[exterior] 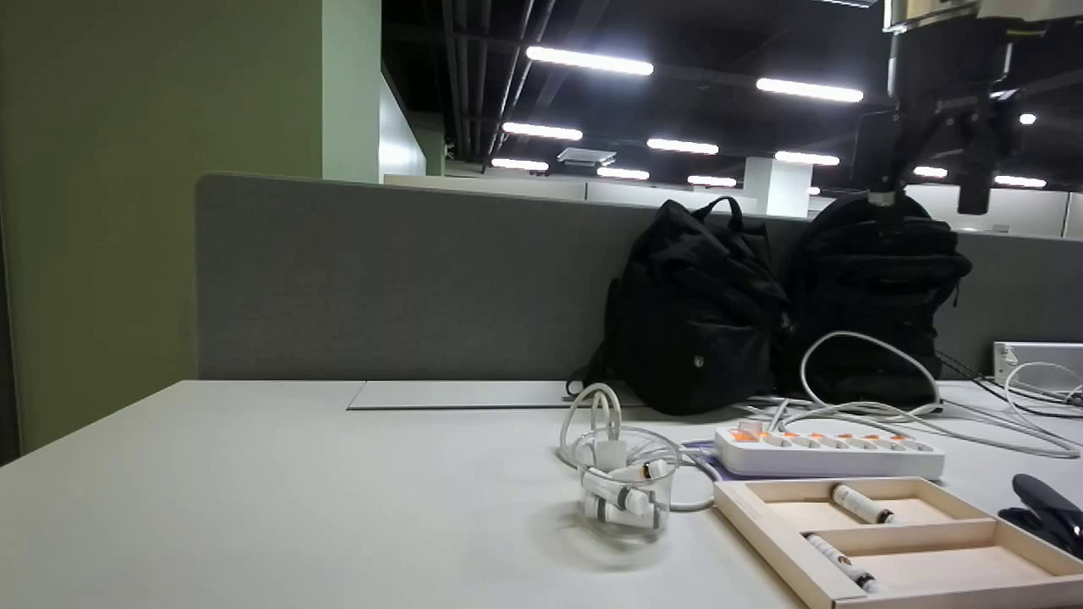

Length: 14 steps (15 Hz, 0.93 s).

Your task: Pick the object in the cup and put it in the upper segment of the box

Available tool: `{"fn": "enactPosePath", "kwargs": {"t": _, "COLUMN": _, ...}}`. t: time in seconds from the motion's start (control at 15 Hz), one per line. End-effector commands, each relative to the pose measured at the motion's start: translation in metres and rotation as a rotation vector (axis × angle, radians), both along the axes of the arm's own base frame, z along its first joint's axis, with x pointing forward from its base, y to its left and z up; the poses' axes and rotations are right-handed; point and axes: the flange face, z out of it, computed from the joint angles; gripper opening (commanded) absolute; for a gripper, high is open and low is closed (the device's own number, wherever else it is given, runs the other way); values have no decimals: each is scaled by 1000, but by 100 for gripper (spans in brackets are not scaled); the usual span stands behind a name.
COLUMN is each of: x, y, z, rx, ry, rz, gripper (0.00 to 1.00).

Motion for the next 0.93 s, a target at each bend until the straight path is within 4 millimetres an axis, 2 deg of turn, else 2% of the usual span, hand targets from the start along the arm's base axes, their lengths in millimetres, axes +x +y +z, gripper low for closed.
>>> {"fn": "enactPosePath", "kwargs": {"t": 0.0, "x": 30, "y": 44, "z": -16, "rx": -59, "ry": 11, "rz": 196, "gripper": 100}}
{"fn": "enactPosePath", "kwargs": {"t": 0.33, "x": 66, "y": 127, "z": -68, "rx": -126, "ry": 66, "rz": 482, "gripper": 100}}
{"fn": "enactPosePath", "kwargs": {"t": 0.53, "x": 95, "y": 177, "z": -96, "rx": -158, "ry": 119, "rz": 644, "gripper": 100}}
{"fn": "enactPosePath", "kwargs": {"t": 0.6, "x": 103, "y": 189, "z": -103, "rx": -181, "ry": 136, "rz": 697, "gripper": 100}}
{"fn": "enactPosePath", "kwargs": {"t": 0.73, "x": 119, "y": 208, "z": -122, "rx": -169, "ry": 146, "rz": 679, "gripper": 100}}
{"fn": "enactPosePath", "kwargs": {"t": 0.87, "x": 129, "y": 218, "z": -144, "rx": -167, "ry": 149, "rz": 654, "gripper": 100}}
